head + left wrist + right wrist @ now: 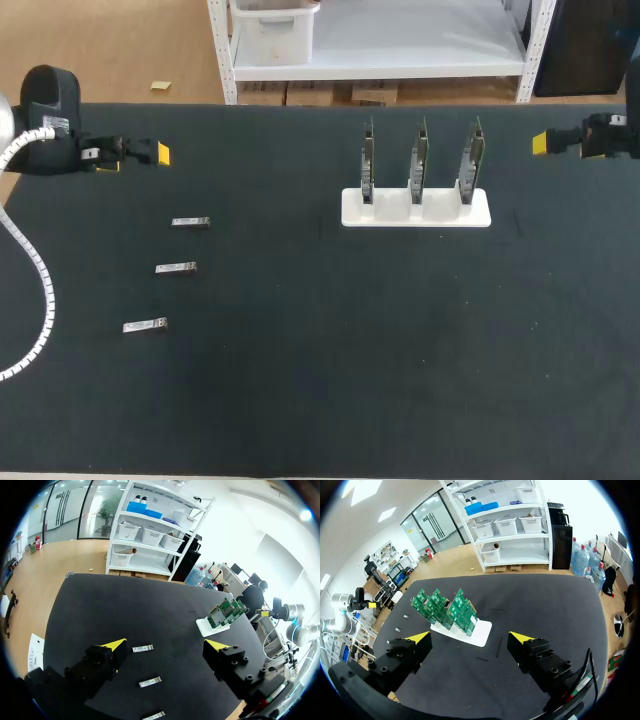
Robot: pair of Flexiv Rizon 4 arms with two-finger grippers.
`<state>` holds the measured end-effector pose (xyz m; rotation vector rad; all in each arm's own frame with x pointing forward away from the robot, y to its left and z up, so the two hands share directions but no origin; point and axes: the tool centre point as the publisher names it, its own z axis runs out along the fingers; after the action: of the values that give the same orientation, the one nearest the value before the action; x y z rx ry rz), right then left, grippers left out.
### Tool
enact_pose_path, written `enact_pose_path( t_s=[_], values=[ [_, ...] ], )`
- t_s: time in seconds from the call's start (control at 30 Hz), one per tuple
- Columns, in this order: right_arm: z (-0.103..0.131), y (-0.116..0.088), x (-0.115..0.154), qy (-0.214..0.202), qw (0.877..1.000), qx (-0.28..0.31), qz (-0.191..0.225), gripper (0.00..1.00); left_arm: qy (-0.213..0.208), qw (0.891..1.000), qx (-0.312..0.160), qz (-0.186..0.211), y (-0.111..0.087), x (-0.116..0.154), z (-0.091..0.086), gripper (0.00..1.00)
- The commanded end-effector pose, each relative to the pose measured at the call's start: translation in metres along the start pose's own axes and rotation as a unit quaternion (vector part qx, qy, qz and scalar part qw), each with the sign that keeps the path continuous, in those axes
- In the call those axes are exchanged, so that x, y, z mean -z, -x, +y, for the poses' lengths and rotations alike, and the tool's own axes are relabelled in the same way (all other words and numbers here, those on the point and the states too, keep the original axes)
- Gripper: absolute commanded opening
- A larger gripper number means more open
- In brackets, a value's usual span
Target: Pick up the optical module with the left hand, and insert it into the network port with the right hand.
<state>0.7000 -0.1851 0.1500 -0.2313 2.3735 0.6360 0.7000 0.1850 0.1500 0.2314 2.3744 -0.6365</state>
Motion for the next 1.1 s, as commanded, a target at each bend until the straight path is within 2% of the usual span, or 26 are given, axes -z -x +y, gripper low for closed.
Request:
enact_pose_path(
  t_s=[0.03,0.47,0.6,0.7,0.73,0.87,0.93,1.03,1.1],
  values=[
    [0.000,0.000,0.000,0.000,1.000,0.000,0.000,1.00,0.000,1.000,0.000,0.000,0.000,0.000,0.000,1.00],
    [0.000,0.000,0.000,0.000,1.000,0.000,0.000,1.00,0.000,1.000,0.000,0.000,0.000,0.000,0.000,1.00],
    [0.000,0.000,0.000,0.000,1.000,0.000,0.000,1.00,0.009,0.999,-0.031,0.002,0.005,-0.001,0.005,1.00],
    [0.000,0.000,0.000,0.000,1.000,0.000,0.000,1.00,0.009,0.998,-0.067,0.009,0.010,-0.002,0.009,1.00],
    [0.000,0.000,0.000,0.000,1.000,0.000,0.000,1.00,0.020,0.996,-0.088,0.014,0.011,-0.004,0.011,1.00],
    [0.000,0.000,0.000,0.000,1.000,0.000,0.000,1.00,0.017,0.988,-0.151,0.038,0.017,-0.012,0.021,1.00],
    [0.000,0.000,0.000,0.000,1.000,0.000,0.000,1.00,0.000,0.984,-0.170,0.049,0.023,-0.015,0.026,1.00],
    [0.000,0.000,0.000,0.000,1.000,0.000,0.000,1.00,-0.027,0.971,-0.220,0.090,0.033,-0.020,0.036,1.00],
    [0.000,0.000,0.000,0.000,1.000,0.000,0.000,1.00,-0.044,0.957,-0.264,0.109,0.038,-0.022,0.041,1.00]
  ],
)
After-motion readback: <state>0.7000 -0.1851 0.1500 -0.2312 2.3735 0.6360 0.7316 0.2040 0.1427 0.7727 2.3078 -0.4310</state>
